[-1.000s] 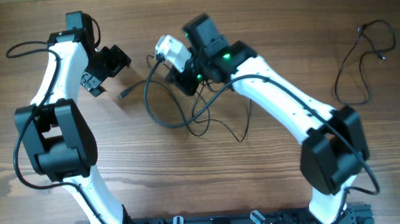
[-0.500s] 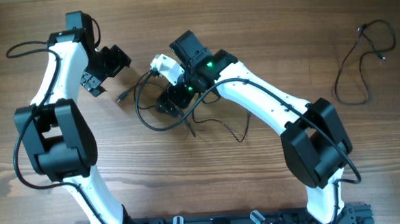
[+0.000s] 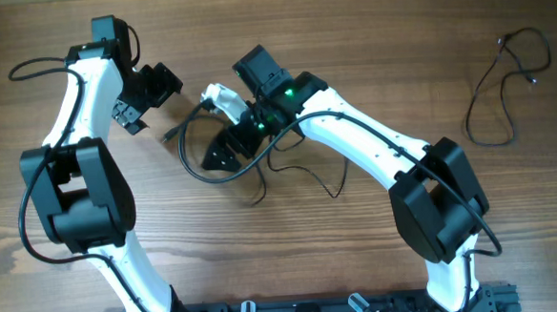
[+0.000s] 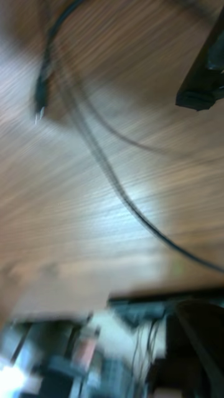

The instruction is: Untangle cables

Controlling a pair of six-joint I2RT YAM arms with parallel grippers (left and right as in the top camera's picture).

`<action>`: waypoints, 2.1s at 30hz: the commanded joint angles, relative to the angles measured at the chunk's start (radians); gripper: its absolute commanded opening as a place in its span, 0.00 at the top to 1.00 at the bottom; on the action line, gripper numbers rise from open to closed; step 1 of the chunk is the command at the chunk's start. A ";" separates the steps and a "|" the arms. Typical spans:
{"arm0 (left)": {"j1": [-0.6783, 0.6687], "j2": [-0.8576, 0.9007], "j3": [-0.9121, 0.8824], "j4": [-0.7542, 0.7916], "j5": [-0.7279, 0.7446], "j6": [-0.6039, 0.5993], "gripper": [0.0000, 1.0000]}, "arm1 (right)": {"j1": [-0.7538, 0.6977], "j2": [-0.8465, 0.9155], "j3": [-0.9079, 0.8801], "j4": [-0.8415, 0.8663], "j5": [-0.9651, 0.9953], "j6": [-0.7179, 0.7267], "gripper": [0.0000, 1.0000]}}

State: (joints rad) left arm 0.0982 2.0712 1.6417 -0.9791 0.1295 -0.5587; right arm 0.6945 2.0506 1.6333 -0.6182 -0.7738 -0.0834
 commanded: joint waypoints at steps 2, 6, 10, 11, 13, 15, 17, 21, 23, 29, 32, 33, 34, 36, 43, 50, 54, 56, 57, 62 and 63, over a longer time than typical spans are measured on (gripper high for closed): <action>-0.003 0.003 -0.008 0.003 0.004 0.002 0.00 | -0.054 -0.034 0.022 0.090 -0.170 0.303 0.00; -0.003 0.003 -0.008 0.003 0.004 0.002 0.00 | -0.092 -0.034 0.022 0.119 -0.167 0.326 0.00; -0.003 0.003 -0.008 0.003 0.004 0.002 0.00 | -0.102 -0.031 0.010 0.144 -0.143 0.388 0.03; -0.003 0.003 -0.008 0.003 0.004 0.002 0.00 | -0.093 -0.031 0.007 0.146 -0.109 0.399 0.09; -0.003 0.003 -0.008 0.003 0.002 0.002 0.00 | -0.064 -0.031 0.007 0.133 0.003 0.404 0.19; -0.003 0.003 -0.008 0.003 -0.022 0.003 0.00 | -0.027 -0.031 0.007 0.120 0.159 0.432 0.17; -0.002 0.003 -0.008 0.003 -0.071 0.002 0.00 | 0.017 -0.029 0.007 0.119 0.334 0.459 0.14; 0.024 0.003 -0.008 -0.002 -0.089 -0.019 0.00 | 0.113 -0.023 0.007 0.132 0.658 0.480 0.11; 0.059 0.003 -0.008 -0.009 -0.071 -0.029 0.00 | 0.173 -0.008 0.007 0.172 0.816 0.479 0.07; 0.125 0.003 -0.039 0.001 -0.014 -0.039 0.00 | 0.228 0.073 0.007 0.381 0.932 0.465 0.04; 0.146 0.003 -0.050 0.003 -0.014 -0.072 0.00 | 0.228 0.140 0.007 0.501 0.936 0.460 0.07; 0.149 0.003 -0.051 0.003 -0.014 -0.084 0.00 | 0.228 0.162 0.007 0.537 0.944 0.454 0.08; 0.149 0.003 -0.051 0.003 -0.014 -0.090 0.00 | 0.228 0.186 0.007 0.578 0.961 0.451 0.08; 0.148 0.003 -0.051 0.003 -0.014 -0.089 0.00 | 0.228 0.226 0.007 0.633 0.991 0.449 0.09; 0.147 0.003 -0.051 0.007 -0.014 -0.089 0.00 | 0.228 0.346 0.007 0.717 0.998 0.424 0.09; 0.146 0.003 -0.051 0.008 -0.014 -0.089 0.01 | 0.228 0.413 0.007 0.692 0.995 0.424 0.15; 0.146 0.003 -0.051 0.008 -0.014 -0.089 0.00 | 0.225 0.415 0.007 0.613 1.005 0.422 0.17; 0.146 0.003 -0.051 0.008 -0.014 -0.089 0.00 | 0.222 0.414 0.007 0.587 1.006 0.395 0.18; 0.146 0.003 -0.051 0.008 -0.014 -0.089 0.00 | 0.222 0.414 0.008 0.576 1.006 0.383 0.19; 0.146 0.003 -0.051 0.010 -0.014 -0.089 0.00 | 0.222 0.399 0.022 0.495 0.937 0.291 0.22; 0.146 0.003 -0.051 0.010 -0.014 -0.089 0.00 | 0.222 0.394 0.030 0.467 0.931 0.292 0.22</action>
State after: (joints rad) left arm 0.2478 2.0712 1.6012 -0.9714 0.1066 -0.6346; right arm 0.9222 2.4088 1.6844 -0.0498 0.2192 0.2325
